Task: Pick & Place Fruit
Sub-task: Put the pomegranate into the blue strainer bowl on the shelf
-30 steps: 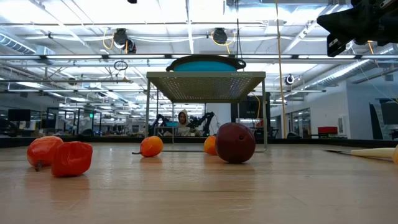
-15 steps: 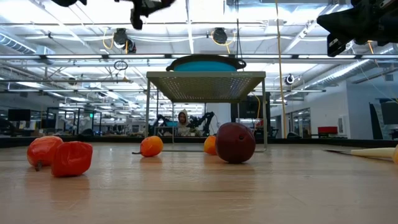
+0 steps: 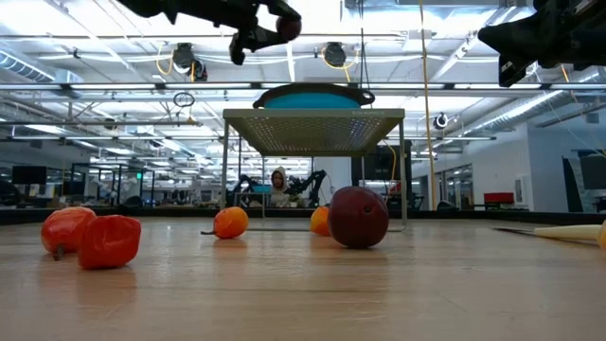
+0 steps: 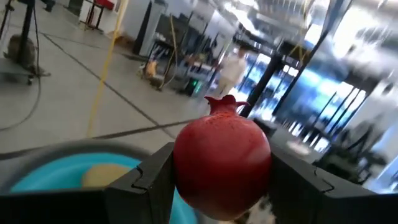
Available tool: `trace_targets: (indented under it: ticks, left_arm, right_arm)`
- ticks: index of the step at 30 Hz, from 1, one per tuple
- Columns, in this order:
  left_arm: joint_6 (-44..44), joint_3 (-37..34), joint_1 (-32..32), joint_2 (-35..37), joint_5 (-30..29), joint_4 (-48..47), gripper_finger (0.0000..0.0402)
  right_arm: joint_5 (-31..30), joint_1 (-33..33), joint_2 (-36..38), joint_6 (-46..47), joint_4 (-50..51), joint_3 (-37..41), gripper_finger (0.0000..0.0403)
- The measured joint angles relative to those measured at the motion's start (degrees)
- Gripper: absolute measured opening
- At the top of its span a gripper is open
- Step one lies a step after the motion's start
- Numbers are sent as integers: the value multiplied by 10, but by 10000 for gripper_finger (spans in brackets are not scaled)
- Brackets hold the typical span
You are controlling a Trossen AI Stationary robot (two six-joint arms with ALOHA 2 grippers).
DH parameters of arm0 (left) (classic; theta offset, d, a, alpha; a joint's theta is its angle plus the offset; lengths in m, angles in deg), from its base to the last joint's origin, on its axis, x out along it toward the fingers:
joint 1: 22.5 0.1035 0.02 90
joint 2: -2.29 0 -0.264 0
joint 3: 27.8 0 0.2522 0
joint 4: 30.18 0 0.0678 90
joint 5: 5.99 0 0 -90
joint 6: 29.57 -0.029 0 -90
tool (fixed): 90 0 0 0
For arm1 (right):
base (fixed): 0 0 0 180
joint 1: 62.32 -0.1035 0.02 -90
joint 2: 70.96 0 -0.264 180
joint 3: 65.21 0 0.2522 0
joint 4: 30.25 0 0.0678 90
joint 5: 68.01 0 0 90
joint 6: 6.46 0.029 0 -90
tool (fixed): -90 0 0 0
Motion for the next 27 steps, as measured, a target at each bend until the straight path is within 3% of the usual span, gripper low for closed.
trace_targets:
  ticks: [7,14,27]
  left_arm:
    - [-82,132,25,-64,3,-177,207]
    - [-150,236,43,-127,3,-290,207]
    - [-138,294,64,-184,27,-412,207]
  right_arm:
    - [0,0,0,-4,0,0,0]
    - [1,0,0,-27,0,0,0]
    - [1,0,0,-30,0,0,0]
